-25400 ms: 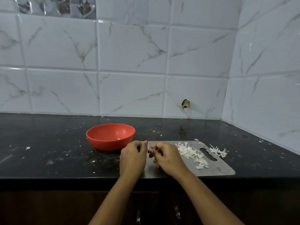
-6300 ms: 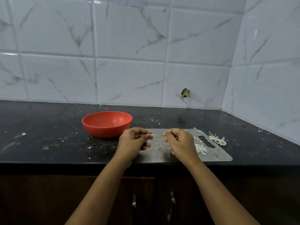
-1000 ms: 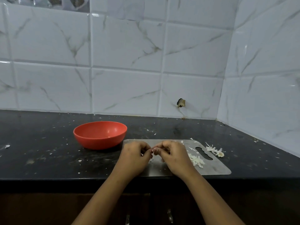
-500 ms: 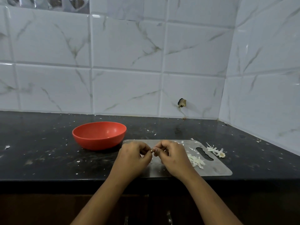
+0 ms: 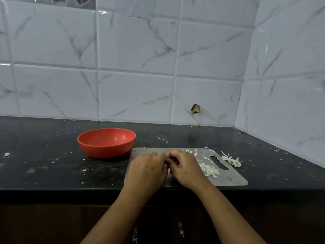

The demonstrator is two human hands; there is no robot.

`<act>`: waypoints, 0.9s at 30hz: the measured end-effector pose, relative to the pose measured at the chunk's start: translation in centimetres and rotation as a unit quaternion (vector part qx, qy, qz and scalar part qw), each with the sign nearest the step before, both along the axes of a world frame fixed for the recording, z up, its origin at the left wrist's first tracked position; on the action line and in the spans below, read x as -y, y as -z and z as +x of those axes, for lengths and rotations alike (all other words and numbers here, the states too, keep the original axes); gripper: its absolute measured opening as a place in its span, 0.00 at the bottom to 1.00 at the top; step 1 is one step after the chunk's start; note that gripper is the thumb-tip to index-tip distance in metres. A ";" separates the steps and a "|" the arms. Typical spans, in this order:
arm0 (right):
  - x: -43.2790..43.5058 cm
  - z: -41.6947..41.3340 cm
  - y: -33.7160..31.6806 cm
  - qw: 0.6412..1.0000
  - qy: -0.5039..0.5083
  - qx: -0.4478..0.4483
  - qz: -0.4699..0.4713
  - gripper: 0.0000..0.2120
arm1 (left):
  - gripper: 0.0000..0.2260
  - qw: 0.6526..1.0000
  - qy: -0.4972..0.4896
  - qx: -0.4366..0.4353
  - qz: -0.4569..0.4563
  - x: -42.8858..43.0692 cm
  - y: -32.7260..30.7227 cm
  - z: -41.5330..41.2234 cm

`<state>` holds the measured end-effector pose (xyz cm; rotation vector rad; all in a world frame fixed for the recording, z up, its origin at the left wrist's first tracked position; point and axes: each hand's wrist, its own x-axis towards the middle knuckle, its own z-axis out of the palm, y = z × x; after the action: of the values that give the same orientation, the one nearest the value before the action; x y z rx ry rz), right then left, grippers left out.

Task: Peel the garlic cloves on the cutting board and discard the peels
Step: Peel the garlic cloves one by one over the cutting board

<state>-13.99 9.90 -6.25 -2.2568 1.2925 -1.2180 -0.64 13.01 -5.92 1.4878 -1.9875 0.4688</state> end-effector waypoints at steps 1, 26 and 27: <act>-0.1 0.0 -0.1 1.000 -0.005 0.006 0.008 0.15 | 0.09 1.000 0.003 0.017 -0.002 0.0 -0.1 -0.2; -0.4 -0.6 -0.8 0.972 -0.053 0.178 0.142 0.02 | 0.08 0.999 0.026 -0.004 0.027 2.2 0.1 2.6; -0.4 -0.6 -0.7 0.973 -0.050 0.176 0.139 0.02 | 0.06 0.999 0.035 -0.026 0.024 2.1 0.2 2.6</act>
<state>-14.58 10.32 -5.50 -1.7903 1.1196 -1.2447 1.96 10.86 -6.08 1.4406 -2.0161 0.3521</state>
